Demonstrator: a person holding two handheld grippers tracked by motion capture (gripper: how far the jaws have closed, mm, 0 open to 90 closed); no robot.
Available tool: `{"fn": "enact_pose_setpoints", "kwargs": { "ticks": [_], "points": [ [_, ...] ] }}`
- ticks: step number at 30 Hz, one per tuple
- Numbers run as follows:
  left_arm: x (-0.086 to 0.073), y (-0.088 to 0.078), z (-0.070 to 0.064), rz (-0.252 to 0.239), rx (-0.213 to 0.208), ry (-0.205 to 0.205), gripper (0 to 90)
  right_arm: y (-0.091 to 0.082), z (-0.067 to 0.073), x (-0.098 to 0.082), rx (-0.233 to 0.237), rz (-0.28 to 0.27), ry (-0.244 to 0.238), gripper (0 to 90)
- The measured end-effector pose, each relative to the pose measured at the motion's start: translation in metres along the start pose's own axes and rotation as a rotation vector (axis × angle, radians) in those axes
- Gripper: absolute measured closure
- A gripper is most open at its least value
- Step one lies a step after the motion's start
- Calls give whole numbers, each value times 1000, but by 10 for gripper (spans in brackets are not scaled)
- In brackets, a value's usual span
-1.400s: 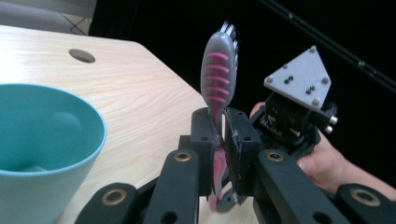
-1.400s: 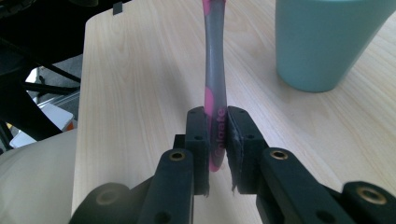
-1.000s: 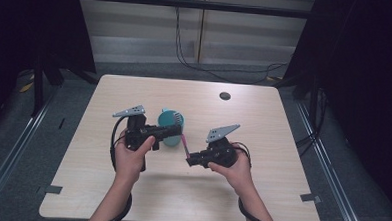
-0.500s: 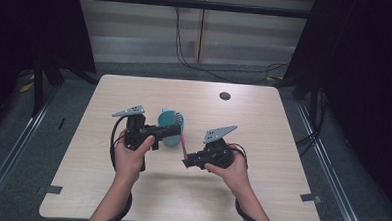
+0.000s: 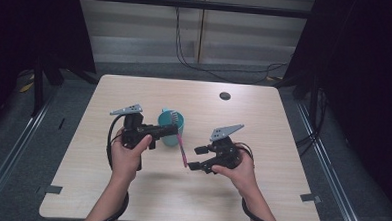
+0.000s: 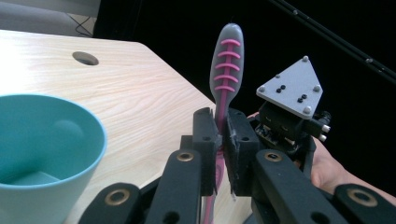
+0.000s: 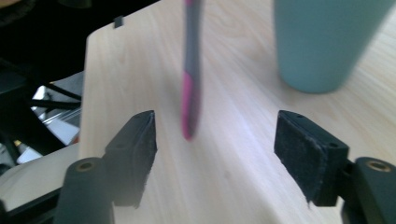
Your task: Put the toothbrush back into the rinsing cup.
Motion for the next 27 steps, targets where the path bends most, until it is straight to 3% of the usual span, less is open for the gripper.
{"fn": "enact_pose_setpoints", "kwargs": {
  "ticks": [1, 6, 9, 16, 21, 24, 27],
  "points": [
    [1, -2, 0, 6, 7, 6, 842, -3, -3, -4, -32, 14, 0, 227],
    [3, -6, 1, 12, 20, 8, 842, -10, -7, -14, -96, 33, -19, 161],
    [3, -7, 1, 13, 24, 7, 842, -12, -8, -18, -104, 50, -32, 151],
    [5, -11, 2, 26, 42, 18, 842, -14, -18, -39, -196, 145, 1, 156],
    [8, -14, 1, 31, 48, 23, 842, -16, -20, -47, -217, 151, 4, 151],
    [10, -16, 1, 39, 57, 29, 842, -17, -23, -54, -261, 170, 7, 156],
    [12, -17, 1, 45, 63, 33, 842, -16, -24, -59, -262, 179, 13, 150]
  ]
}}
Point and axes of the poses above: each handheld gripper's, and its own axes: y roughly forward along the jaws, x roughly out of its top, z roughly to its left, the point moved 1 cm from there along y, roughly forward along the jaws, and after that the axes turned 7 degrees about -x, right-handed, at the moved point
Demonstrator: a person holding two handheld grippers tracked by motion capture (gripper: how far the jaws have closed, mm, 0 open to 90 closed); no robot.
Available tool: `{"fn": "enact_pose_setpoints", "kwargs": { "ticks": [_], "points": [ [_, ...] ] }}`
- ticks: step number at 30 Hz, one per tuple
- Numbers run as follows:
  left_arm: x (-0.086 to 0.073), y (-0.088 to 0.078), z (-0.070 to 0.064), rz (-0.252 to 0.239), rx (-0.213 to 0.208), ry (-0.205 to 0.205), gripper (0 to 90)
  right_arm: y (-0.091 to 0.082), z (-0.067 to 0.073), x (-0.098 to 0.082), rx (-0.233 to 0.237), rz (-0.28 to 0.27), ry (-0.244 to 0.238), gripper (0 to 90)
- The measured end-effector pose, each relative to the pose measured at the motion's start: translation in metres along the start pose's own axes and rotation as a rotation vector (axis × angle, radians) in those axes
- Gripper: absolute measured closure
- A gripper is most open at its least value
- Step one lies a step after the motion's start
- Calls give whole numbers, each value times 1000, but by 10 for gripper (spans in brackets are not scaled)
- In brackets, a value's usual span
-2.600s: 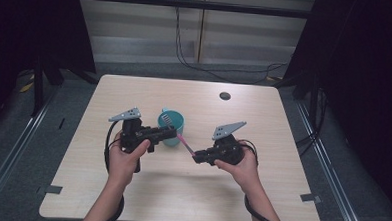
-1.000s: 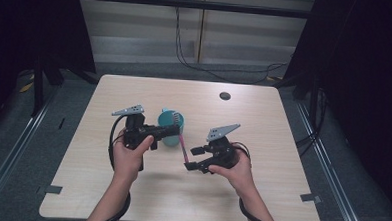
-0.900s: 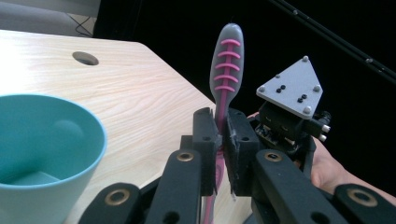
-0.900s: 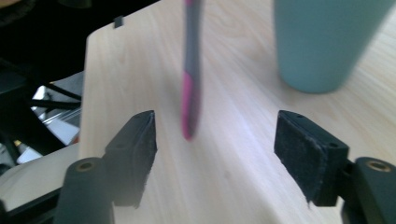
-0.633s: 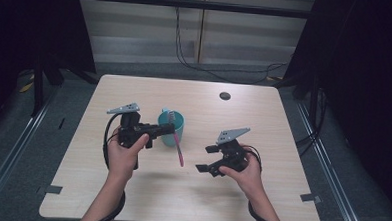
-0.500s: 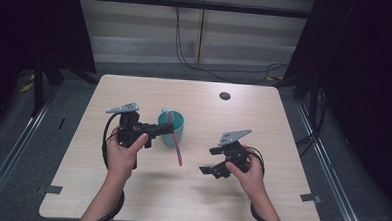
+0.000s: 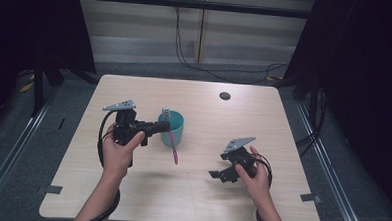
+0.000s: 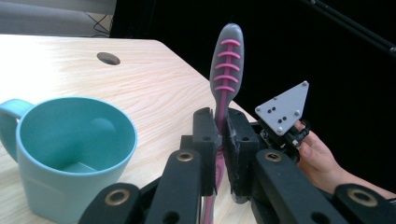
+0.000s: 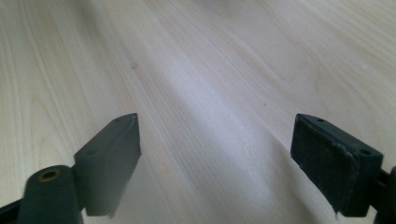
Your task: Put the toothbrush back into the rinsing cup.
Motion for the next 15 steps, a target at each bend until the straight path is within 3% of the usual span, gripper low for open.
{"fn": "enact_pose_setpoints", "kwargs": {
  "ticks": [7, 14, 15],
  "points": [
    [5, -7, 0, 2, 16, 4, 842, 6, -1, -13, -48, 19, -9, 151],
    [9, -11, 1, 9, 28, 11, 842, 6, -1, -18, -59, -9, -28, 143],
    [10, -12, 0, 7, 27, 11, 842, 7, 1, -19, -80, -9, -42, 137]
  ]
}}
Point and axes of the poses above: each handheld gripper's, and its own axes: y roughly forward along the jaws, x roughly out of its top, z roughly to its left, the point moved 1 cm from there along y, roughly forward along the jaws, and after that the axes turned 7 degrees about -x, right-handed, at the moved point
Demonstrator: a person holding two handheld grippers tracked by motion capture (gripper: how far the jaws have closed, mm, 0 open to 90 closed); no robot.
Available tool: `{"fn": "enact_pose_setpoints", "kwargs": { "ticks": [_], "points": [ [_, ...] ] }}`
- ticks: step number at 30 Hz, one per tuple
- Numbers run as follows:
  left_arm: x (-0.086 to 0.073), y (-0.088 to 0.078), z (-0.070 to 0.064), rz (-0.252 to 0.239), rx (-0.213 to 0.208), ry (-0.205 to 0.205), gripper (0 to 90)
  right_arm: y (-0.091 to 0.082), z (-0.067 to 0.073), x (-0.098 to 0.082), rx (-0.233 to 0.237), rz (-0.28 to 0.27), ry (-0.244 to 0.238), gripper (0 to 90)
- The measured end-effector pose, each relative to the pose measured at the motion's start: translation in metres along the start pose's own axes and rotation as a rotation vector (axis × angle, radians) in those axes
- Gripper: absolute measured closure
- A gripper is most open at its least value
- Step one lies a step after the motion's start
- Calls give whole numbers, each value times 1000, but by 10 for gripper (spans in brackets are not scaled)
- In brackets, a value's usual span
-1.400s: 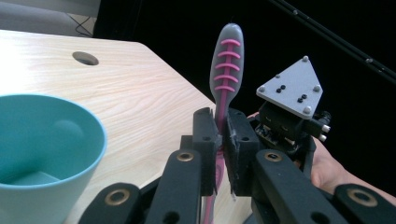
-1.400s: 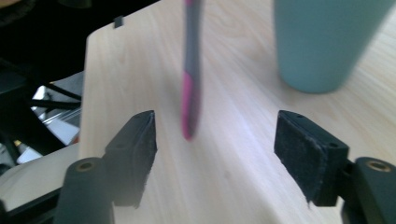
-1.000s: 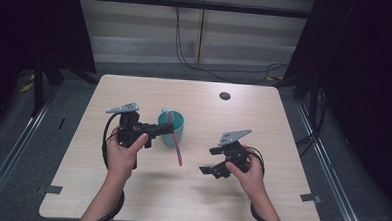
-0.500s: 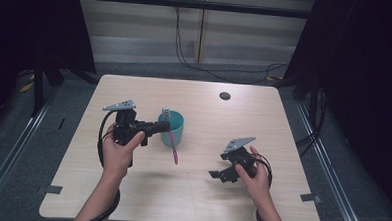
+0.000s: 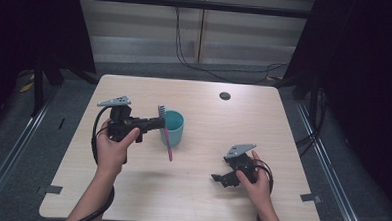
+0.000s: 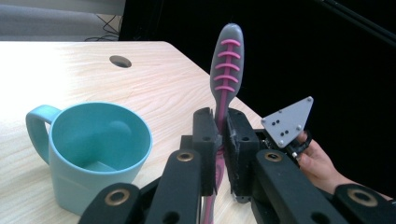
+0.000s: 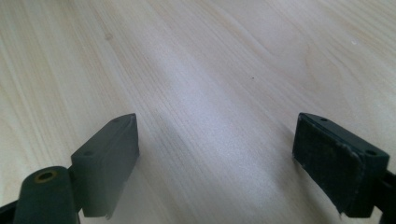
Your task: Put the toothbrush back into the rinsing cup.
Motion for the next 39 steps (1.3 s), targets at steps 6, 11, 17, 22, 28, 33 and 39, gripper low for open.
{"fn": "enact_pose_setpoints", "kwargs": {
  "ticks": [6, 11, 17, 22, 28, 33, 39],
  "points": [
    [5, -2, -2, -3, 6, 3, 842, 2, 3, -5, -12, -45, -18, 101],
    [8, -2, -2, -3, 12, 9, 842, 3, 2, -8, -10, -77, -18, 96],
    [16, -3, -1, -7, 27, 19, 841, 4, 1, -8, -6, -80, -26, 92],
    [23, -2, -3, -8, 35, 28, 841, 4, 2, -8, -4, -79, -28, 90],
    [30, -3, -6, -5, 42, 38, 841, 5, 1, -7, -2, -79, -28, 90],
    [37, -3, -8, -2, 54, 51, 841, 5, 1, -7, -3, -81, -28, 90],
    [44, -2, -7, -5, 64, 56, 841, 5, 1, -7, -3, -80, -26, 90]
  ]
}}
Point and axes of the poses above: each handheld gripper's, and its own axes: y roughly forward along the jaws, x roughly out of its top, z roughly to its left, the point moved 1 cm from there along y, roughly forward along the jaws, and after that the axes turned 7 degrees about -x, right-handed, at the moved point
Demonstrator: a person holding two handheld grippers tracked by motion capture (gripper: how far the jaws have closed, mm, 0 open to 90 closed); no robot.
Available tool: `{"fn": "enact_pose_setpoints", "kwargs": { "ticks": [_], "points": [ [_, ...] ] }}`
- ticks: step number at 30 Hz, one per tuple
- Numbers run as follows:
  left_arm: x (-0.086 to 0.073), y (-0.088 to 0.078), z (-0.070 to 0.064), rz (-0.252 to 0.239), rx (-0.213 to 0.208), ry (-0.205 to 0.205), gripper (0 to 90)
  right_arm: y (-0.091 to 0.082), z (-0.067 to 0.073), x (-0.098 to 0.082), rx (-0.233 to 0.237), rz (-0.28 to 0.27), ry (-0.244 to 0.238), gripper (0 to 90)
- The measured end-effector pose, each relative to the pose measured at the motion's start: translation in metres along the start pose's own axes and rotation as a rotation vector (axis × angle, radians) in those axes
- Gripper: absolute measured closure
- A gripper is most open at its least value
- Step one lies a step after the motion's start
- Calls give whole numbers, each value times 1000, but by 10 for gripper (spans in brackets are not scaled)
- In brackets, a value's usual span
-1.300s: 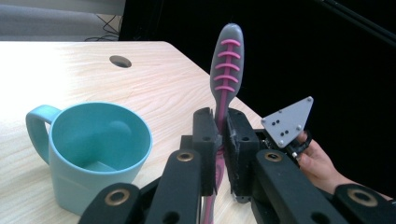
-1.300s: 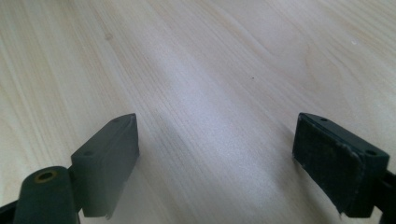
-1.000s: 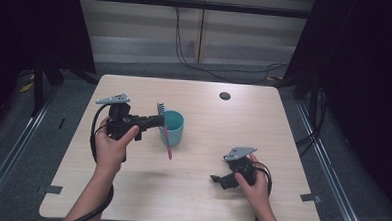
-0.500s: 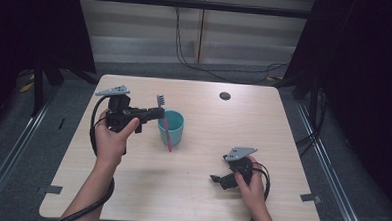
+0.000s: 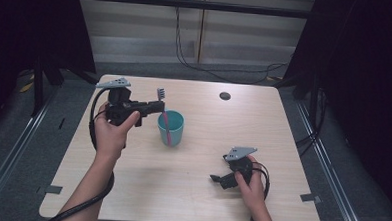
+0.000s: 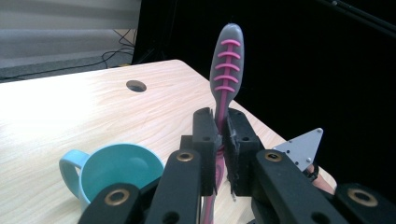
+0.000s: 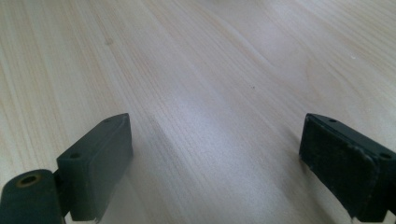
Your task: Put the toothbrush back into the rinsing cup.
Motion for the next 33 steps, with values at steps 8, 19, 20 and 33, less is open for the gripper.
{"fn": "enact_pose_setpoints", "kwargs": {
  "ticks": [8, 19, 20, 33],
  "points": [
    [9, 3, 3, 3, 14, 10, 841, 0, 0, 0, -2, -1, 1, 90],
    [22, 9, 5, 0, 15, 21, 841, 0, 0, 0, -2, -1, 1, 90],
    [23, 10, 5, 1, 14, 24, 841, 0, 0, 0, -2, -1, 1, 90],
    [32, 18, 15, -8, 31, 36, 841, 0, 0, 0, -2, 0, 1, 89]
  ]
}}
Point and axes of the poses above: each handheld gripper's, and its own axes: y roughly forward along the jaws, x roughly out of its top, z roughly to its left, the point moved 1 cm from there along y, roughly forward along the jaws, and after that the axes turned 7 degrees about -x, right-handed, at the moved point
